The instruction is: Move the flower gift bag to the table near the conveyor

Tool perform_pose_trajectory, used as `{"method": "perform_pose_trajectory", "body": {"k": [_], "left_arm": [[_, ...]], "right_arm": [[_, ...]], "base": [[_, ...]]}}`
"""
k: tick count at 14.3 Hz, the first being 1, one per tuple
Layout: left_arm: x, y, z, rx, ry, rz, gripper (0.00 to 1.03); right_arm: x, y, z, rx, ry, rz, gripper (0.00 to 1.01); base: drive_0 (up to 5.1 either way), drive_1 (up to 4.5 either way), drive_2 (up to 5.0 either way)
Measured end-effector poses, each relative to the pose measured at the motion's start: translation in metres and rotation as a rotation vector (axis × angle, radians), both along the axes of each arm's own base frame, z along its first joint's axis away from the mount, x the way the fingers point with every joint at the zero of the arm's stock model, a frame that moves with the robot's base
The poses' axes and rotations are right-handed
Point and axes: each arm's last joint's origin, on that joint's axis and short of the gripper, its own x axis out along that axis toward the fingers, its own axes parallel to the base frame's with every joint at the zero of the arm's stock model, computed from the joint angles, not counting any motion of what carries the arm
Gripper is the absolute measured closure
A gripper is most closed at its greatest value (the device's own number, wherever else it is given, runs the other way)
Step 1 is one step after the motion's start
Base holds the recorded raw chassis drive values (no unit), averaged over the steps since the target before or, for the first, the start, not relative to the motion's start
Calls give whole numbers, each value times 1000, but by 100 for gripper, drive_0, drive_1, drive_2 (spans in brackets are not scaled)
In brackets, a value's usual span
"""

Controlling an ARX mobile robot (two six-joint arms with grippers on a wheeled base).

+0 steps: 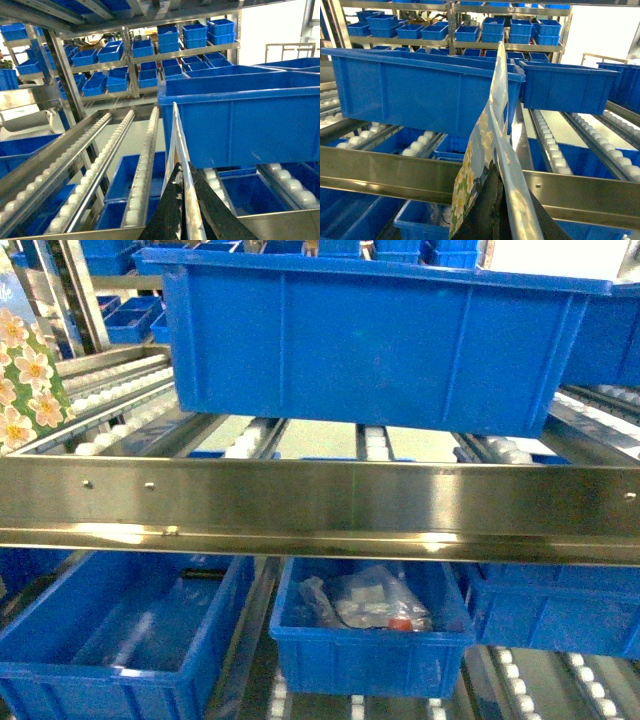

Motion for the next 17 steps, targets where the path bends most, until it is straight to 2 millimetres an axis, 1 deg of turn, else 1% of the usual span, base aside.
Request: {"method": "perform_pose_trajectory", "body": {"k": [17], "left_arm": [[0,0,0,0,-1,1,101]], "right_arm": [[0,0,0,0,2,0,99]], "base": [[-485,142,343]]}}
